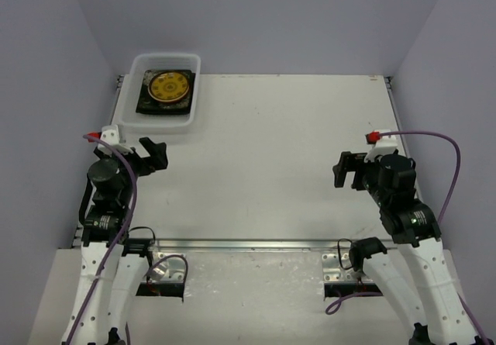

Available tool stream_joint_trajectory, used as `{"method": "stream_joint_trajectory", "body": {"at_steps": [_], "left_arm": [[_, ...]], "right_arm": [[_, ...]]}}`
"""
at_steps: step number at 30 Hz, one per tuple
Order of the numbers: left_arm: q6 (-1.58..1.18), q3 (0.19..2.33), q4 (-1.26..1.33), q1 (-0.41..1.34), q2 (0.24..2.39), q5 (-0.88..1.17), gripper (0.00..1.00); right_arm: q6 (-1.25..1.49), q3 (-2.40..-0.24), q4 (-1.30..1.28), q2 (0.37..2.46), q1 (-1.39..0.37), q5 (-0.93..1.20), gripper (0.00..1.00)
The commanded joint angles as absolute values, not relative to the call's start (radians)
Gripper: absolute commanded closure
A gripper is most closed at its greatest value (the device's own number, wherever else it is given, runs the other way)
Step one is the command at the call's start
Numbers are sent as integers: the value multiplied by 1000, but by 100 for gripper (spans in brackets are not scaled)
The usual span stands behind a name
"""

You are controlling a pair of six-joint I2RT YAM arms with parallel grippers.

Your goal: Place the plates into the plastic bin on the countertop

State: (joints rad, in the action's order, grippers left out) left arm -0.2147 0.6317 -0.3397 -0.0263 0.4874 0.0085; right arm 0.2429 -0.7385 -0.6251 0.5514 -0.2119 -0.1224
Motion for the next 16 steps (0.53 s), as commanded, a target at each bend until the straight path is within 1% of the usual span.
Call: {"method": "stream_joint_trajectory", "body": {"at_steps": [1, 5, 16], "left_arm": [[-180, 588, -248, -11, 474, -15, 0], [-158, 577, -240, 1, 473, 19, 0], [-160, 563, -229, 40, 477, 5, 0]], "right_arm": [[221, -736, -568, 560, -212, -119, 1], [219, -747, -569, 568, -211, -148, 1], [218, -752, -568, 575, -210, -169, 1]]}}
